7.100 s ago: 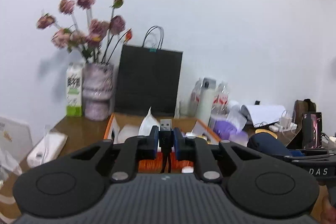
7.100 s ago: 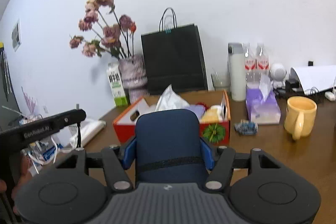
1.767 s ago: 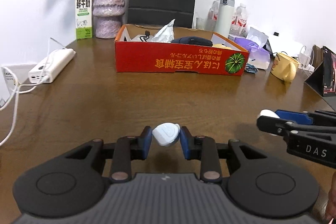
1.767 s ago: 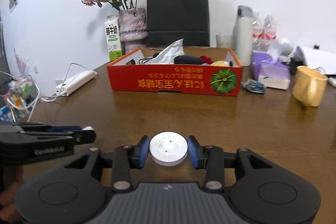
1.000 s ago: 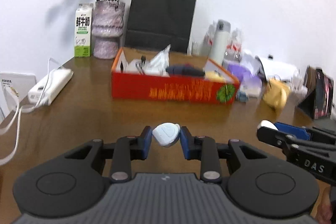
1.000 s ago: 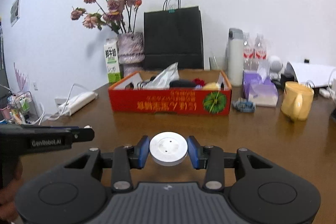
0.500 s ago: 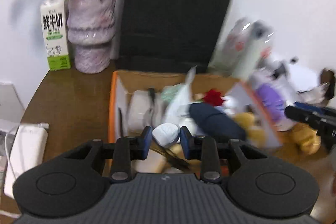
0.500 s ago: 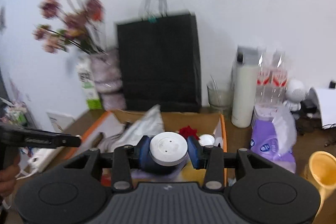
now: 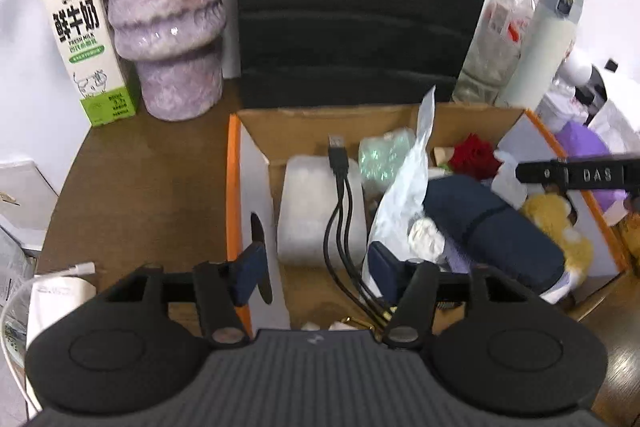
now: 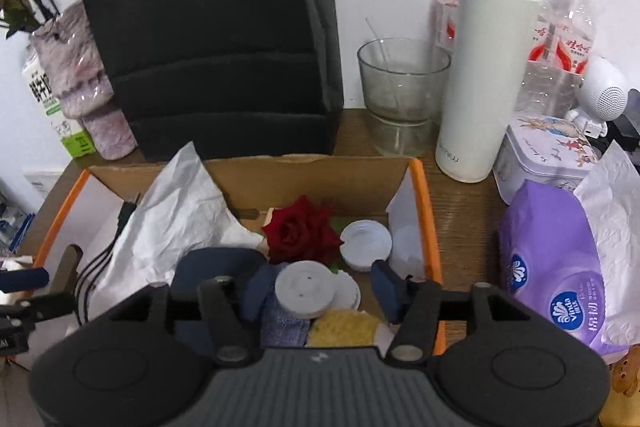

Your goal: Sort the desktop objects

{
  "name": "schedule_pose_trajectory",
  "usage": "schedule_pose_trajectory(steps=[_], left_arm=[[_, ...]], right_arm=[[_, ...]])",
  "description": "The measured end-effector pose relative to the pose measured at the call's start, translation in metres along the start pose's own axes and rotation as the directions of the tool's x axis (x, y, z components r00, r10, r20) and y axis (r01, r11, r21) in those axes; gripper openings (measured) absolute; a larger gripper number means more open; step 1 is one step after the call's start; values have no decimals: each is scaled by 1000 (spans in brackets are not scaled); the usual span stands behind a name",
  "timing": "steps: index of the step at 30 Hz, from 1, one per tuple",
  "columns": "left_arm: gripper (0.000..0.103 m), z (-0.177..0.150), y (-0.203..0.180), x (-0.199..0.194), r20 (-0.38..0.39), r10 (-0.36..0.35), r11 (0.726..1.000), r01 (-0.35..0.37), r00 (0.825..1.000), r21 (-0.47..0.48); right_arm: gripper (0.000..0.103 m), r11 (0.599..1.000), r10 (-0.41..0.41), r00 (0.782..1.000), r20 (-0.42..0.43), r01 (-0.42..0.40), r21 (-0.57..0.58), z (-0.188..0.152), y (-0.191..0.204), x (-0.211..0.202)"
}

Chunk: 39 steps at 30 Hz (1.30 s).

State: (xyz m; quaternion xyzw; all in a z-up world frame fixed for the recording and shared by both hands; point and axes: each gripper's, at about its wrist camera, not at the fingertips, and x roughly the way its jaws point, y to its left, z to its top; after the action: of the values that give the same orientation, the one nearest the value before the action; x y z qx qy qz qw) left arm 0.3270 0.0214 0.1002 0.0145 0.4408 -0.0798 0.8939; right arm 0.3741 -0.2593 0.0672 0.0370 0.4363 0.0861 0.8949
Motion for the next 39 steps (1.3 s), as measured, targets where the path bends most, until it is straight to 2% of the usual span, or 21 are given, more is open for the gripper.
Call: schedule_pose_trajectory(steps=[2, 8, 12, 17, 21, 23, 27, 32, 34, 37, 39], left_arm=[[76, 5, 0, -7, 13, 3, 1000, -2, 1000, -13], [93, 2, -9, -22, 3, 19, 998, -18, 1000, -54], [97, -21, -20, -40, 9, 16, 996, -15, 1000, -86], [101, -67, -39, -67, 58, 16, 996, -11, 998, -94], [101, -113, -49, -82, 79, 15, 990, -4, 997, -141], [101, -139, -55, -96, 120, 24, 987, -5, 992, -159], [103, -179, -69, -122, 179, 19, 995, -1, 984, -103], [103, -230, -82, -148, 309, 52, 998, -38, 950, -51], [103, -248, -83, -153, 334, 62, 998, -51, 941, -41], [103, -272, -79, -159, 325, 62, 997, -45, 944, -58], [103, -288, -75, -160, 313, 62, 997, -41, 948, -72]], right_arm=[[62, 1000, -4, 1000, 4, 4, -11, 0, 1, -9], [80, 1000, 11, 1000, 14, -11, -16, -7, 5, -42], [80, 999, 25, 1000, -4, -25, -21, -31, 10, -63], [82, 998, 65, 998, 23, -65, -16, -74, 17, -98], [83, 997, 63, 992, 107, -59, -40, -123, 25, -128], [83, 997, 51, 986, 162, -43, -58, -148, 27, -142], [85, 997, 51, 973, 225, -36, -73, -196, 33, -167], [85, 997, 45, 964, 263, -26, -74, -250, 39, -186], [86, 995, 42, 957, 288, -13, -102, -271, 43, -194], [87, 990, 43, 955, 292, -2, -138, -295, 48, -204], [89, 991, 61, 955, 289, -24, -131, -309, 50, -209]])
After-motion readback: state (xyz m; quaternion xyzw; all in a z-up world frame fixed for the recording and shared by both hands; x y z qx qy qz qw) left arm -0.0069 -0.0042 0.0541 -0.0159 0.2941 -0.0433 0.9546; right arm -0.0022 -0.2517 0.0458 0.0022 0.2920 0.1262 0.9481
